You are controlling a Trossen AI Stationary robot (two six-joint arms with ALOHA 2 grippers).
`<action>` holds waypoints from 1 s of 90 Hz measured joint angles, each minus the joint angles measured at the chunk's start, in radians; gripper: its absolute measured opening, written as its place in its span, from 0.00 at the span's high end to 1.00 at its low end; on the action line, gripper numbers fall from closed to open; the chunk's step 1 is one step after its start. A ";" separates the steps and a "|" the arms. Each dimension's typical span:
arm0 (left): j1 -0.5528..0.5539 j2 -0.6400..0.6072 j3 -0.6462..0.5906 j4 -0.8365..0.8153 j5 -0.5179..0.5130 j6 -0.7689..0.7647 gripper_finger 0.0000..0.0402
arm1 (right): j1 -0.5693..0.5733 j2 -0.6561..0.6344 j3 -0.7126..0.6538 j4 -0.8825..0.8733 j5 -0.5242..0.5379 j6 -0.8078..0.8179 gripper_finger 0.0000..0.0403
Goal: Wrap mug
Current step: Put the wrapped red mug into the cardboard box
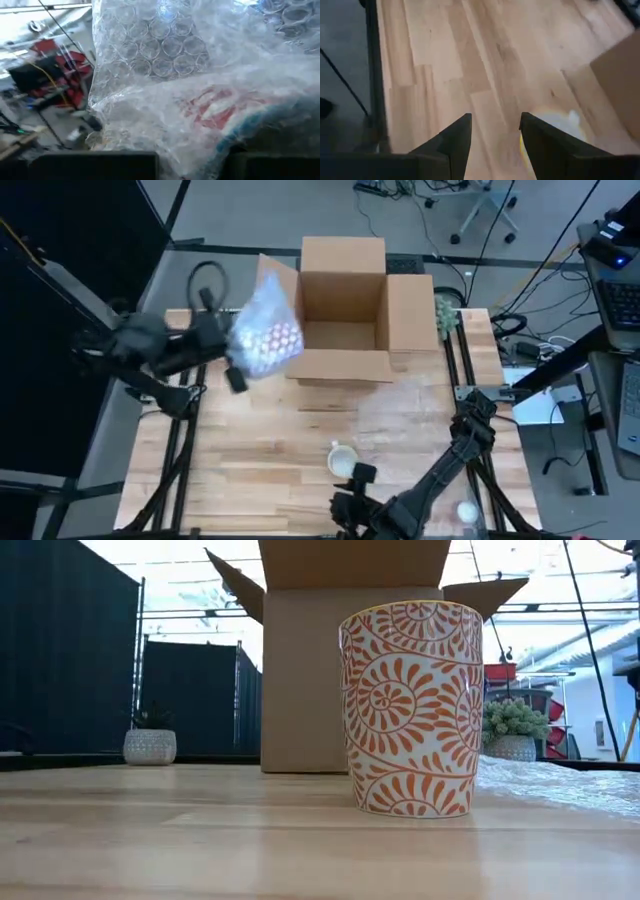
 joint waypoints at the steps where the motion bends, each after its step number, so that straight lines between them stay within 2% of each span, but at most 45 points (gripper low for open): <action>1: 0.014 0.008 0.000 0.006 0.003 0.008 0.95 | 0.003 0.000 0.000 -0.011 0.000 0.015 0.61; 16: 0.203 0.141 0.003 0.092 0.115 0.061 0.95 | 0.045 0.000 0.000 -0.150 0.005 0.206 0.61; 24: 0.291 0.219 0.048 0.088 0.205 0.042 0.95 | 0.073 0.000 0.000 -0.202 0.004 0.299 0.61; 41: 0.426 0.369 0.120 0.061 0.305 0.008 0.95 | 0.127 0.000 0.000 -0.264 0.005 0.476 0.61; 54: 0.495 0.469 0.121 0.033 0.306 0.067 0.95 | 0.160 0.000 0.000 -0.266 0.038 0.595 0.61; 67: 0.541 0.544 0.121 -0.033 0.309 0.049 0.95 | 0.186 0.000 0.001 -0.244 0.059 0.666 0.61; 78: 0.556 0.617 0.121 -0.123 0.356 0.019 0.95 | 0.195 0.000 0.001 -0.214 0.084 0.686 0.61; 90: 0.555 0.691 0.120 -0.200 0.462 0.049 0.95 | 0.193 0.000 0.001 -0.199 0.101 0.686 0.61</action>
